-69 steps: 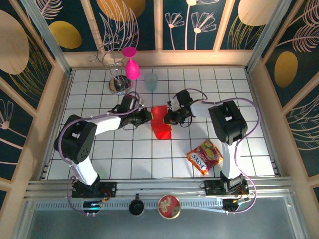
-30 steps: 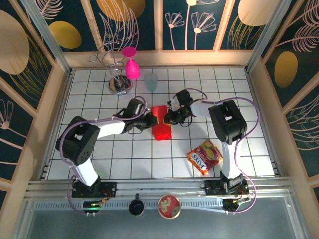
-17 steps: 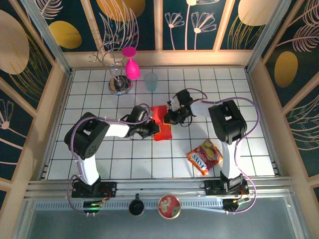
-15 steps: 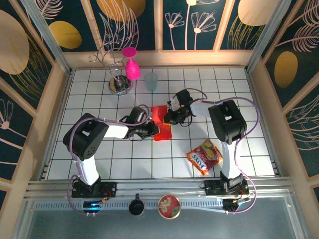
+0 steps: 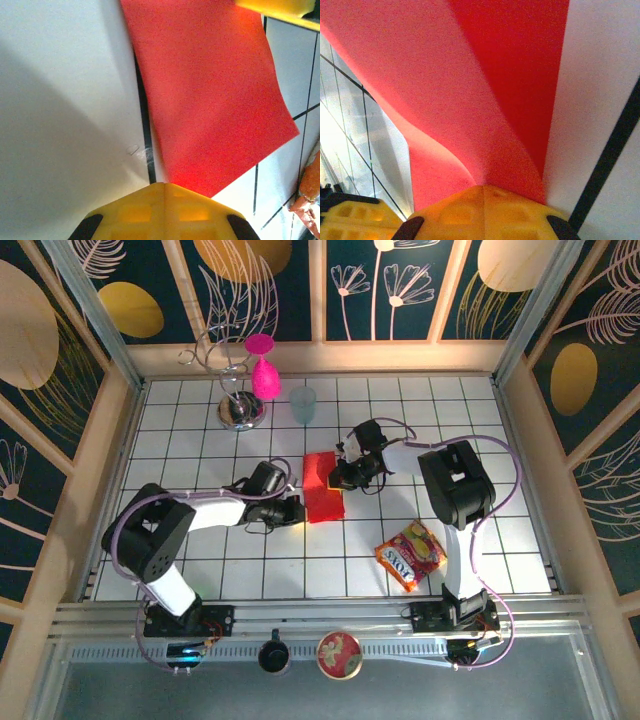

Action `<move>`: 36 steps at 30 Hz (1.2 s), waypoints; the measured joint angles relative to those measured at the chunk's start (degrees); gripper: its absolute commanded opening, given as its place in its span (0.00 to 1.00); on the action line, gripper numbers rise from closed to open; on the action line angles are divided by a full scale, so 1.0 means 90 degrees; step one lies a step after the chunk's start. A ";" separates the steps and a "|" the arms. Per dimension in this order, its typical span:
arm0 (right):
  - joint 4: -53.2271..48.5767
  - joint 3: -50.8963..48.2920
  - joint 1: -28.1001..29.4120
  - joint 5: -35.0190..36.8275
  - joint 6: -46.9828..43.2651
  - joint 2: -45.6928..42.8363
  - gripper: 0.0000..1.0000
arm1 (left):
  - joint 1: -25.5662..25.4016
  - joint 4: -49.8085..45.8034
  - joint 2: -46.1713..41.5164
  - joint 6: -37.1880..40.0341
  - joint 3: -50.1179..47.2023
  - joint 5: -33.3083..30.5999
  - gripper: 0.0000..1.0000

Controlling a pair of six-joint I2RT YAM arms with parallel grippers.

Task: Fold a paper plane with a square sheet of paper (pick it up from the middle)
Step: First fold the square sheet of paper in half at the center of the table.

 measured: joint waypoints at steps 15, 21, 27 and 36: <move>0.0029 -0.0015 0.0000 -0.0002 0.0029 -0.0005 0.00 | -0.0306 0.0879 0.0928 -0.0629 0.0826 0.0112 0.00; 0.0029 -0.0012 0.0000 -0.0005 0.0034 0.0000 0.00 | -0.0287 0.0770 0.1192 -0.0457 0.0843 0.0221 0.00; 0.0024 0.0000 0.0000 -0.0005 0.0036 0.0005 0.00 | -0.0287 0.0680 0.0901 -0.0141 0.0517 0.0216 0.00; 0.0049 -0.0017 0.0000 -0.0005 0.0104 0.0002 0.00 | -0.0381 0.0340 0.0367 0.0126 0.0051 0.0214 0.00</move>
